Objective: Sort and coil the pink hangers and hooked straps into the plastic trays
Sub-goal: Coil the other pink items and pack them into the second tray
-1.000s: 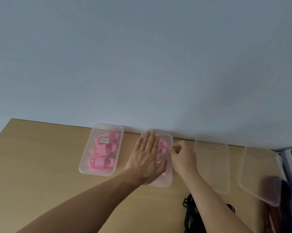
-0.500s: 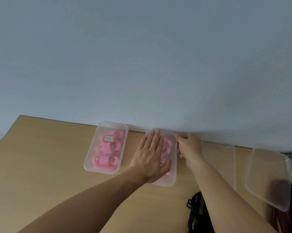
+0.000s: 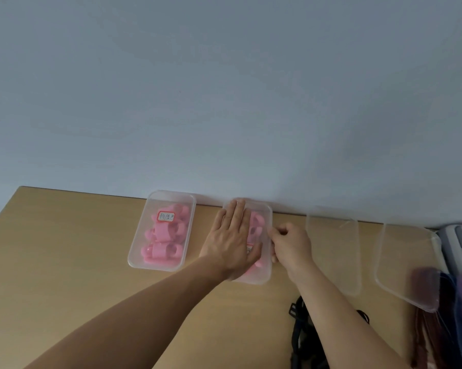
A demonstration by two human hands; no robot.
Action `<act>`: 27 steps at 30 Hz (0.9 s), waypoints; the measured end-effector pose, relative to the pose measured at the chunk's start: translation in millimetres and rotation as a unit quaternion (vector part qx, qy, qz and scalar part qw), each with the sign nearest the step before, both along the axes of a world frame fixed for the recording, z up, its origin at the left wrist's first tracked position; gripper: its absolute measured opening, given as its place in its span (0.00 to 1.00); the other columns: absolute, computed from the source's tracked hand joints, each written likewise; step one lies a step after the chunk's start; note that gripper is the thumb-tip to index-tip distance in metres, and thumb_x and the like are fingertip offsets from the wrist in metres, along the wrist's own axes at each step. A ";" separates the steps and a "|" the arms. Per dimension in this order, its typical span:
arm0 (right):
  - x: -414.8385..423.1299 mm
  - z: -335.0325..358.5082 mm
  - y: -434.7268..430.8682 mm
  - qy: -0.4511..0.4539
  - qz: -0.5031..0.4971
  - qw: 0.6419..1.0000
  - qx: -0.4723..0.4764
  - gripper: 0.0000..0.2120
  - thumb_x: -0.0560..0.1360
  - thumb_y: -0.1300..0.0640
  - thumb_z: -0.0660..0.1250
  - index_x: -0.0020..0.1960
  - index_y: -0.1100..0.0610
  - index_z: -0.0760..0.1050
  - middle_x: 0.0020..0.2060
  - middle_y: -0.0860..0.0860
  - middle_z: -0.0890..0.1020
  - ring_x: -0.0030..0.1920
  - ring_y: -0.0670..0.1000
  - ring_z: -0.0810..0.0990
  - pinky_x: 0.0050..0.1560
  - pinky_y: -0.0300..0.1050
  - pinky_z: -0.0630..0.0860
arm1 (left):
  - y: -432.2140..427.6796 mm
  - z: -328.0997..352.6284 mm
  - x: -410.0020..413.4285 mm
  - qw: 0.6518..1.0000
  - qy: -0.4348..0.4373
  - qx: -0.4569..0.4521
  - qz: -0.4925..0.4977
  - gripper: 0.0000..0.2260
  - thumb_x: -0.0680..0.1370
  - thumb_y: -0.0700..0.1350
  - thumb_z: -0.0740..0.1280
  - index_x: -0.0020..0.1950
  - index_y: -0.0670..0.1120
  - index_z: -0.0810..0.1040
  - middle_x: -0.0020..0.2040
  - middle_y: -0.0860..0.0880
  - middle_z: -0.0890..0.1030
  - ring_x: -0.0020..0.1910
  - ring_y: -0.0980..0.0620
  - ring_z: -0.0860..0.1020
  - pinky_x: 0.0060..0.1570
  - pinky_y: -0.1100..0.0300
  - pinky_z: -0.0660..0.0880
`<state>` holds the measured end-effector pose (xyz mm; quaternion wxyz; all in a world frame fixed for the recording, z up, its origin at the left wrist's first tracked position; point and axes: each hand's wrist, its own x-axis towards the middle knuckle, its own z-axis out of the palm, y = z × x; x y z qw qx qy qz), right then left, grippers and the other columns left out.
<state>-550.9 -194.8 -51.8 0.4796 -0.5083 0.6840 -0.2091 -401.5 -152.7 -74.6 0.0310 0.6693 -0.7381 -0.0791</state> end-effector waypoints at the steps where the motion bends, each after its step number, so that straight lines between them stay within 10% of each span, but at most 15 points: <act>1: -2.3 0.8 5.5 -0.001 0.004 1.000 0.000 0.05 0.77 0.57 0.66 0.43 0.57 0.77 0.36 0.57 0.82 0.33 0.55 0.78 0.41 0.55 0.79 | -0.1 0.5 0.3 1.000 -0.005 -0.001 -0.002 0.34 0.80 0.63 0.38 0.78 0.42 0.41 0.79 0.42 0.37 0.77 0.46 0.32 0.72 0.53 0.27; 6: -8.3 -2.3 43.8 -0.008 -0.007 1.000 -0.009 0.08 0.77 0.55 0.67 0.42 0.57 0.76 0.26 0.55 0.81 0.21 0.50 0.75 0.30 0.50 0.76 | -1.1 0.3 0.2 1.000 -0.012 0.006 -0.002 0.35 0.79 0.63 0.37 0.79 0.41 0.42 0.79 0.42 0.37 0.77 0.45 0.33 0.72 0.53 0.28; 27: -17.9 7.8 79.0 -0.077 0.013 0.997 0.016 0.06 0.74 0.63 0.69 0.48 0.57 0.74 0.32 0.57 0.81 0.25 0.48 0.77 0.31 0.43 0.77 | -2.8 3.4 -0.6 0.999 -0.030 0.035 0.010 0.34 0.80 0.62 0.37 0.79 0.41 0.42 0.80 0.43 0.38 0.78 0.46 0.34 0.76 0.52 0.34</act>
